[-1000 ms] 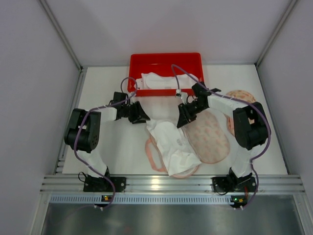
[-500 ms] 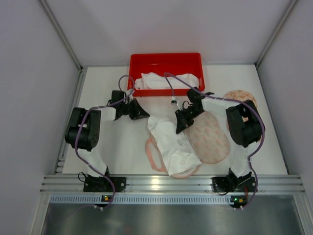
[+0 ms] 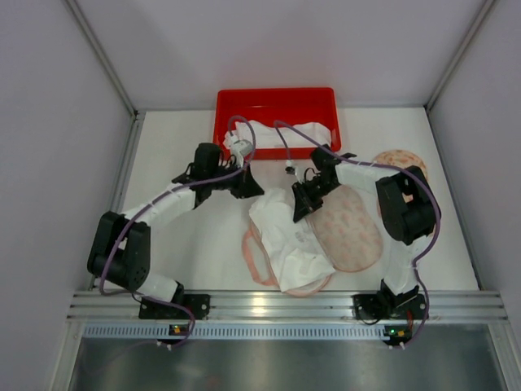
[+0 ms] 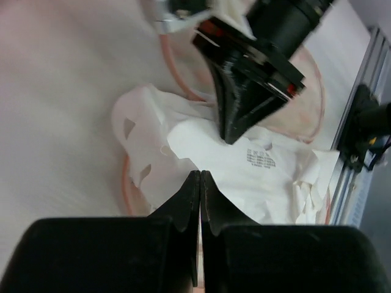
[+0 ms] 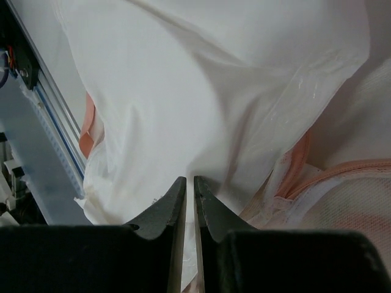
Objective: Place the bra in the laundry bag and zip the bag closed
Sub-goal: Adjust the bra in the laundry bag.
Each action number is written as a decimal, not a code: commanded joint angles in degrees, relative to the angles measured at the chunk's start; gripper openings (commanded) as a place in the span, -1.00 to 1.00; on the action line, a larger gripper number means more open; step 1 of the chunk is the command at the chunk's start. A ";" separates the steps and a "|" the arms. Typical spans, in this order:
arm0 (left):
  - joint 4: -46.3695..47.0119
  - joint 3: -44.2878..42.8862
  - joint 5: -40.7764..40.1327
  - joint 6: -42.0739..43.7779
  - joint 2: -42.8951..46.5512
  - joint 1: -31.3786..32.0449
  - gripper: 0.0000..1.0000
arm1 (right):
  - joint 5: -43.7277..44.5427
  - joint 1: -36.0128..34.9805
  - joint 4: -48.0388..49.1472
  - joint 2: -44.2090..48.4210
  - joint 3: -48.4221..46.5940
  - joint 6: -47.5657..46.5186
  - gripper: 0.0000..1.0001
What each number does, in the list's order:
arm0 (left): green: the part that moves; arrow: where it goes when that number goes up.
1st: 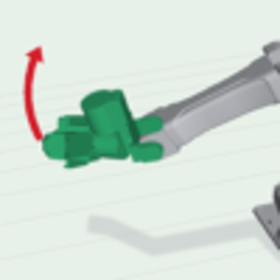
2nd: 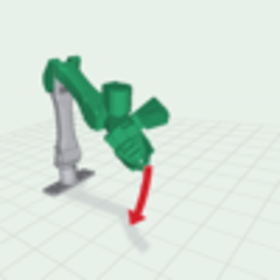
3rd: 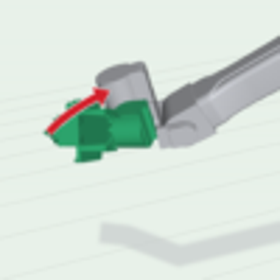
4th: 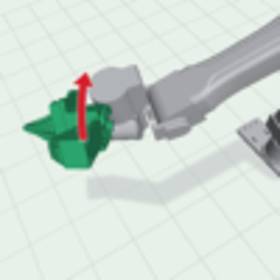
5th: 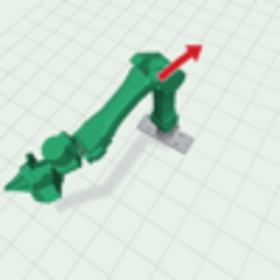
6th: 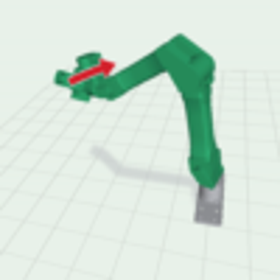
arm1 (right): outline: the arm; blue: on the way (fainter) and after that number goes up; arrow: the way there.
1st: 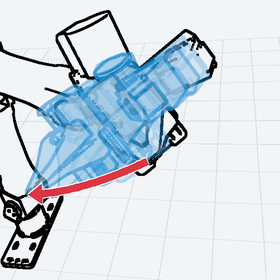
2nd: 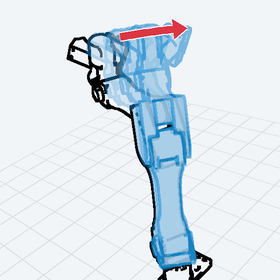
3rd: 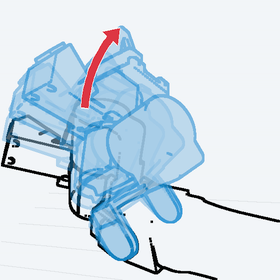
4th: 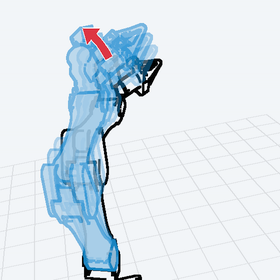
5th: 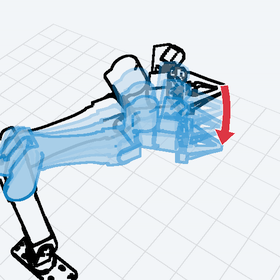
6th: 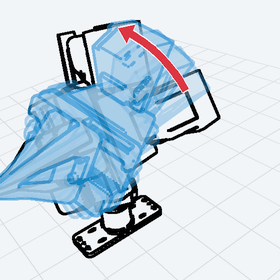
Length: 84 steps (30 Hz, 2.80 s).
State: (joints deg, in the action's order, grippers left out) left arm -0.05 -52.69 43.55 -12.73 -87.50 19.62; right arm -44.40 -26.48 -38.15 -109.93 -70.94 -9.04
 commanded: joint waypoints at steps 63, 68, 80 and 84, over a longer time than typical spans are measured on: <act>-17.87 9.62 -8.49 -1.15 7.79 -1.34 0.00 | 9.68 -6.92 -17.30 18.25 -2.11 -15.04 -0.49; -18.31 11.11 -9.71 -0.90 6.38 -1.34 0.00 | 14.34 1.22 -15.55 20.98 1.24 -11.89 -0.26; -20.16 8.93 -9.02 0.95 -0.20 -1.34 -0.13 | 28.74 20.23 -12.74 15.55 3.26 -12.67 0.14; -20.16 8.30 -7.70 1.13 -1.70 -1.42 -0.14 | 32.79 21.99 -12.04 12.47 2.38 -13.20 0.11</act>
State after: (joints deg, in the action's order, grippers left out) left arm -20.25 -42.37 33.71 -12.27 -89.14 18.50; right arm -16.47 -6.22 -52.10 -95.66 -67.85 -20.91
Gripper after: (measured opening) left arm 0.434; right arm 0.559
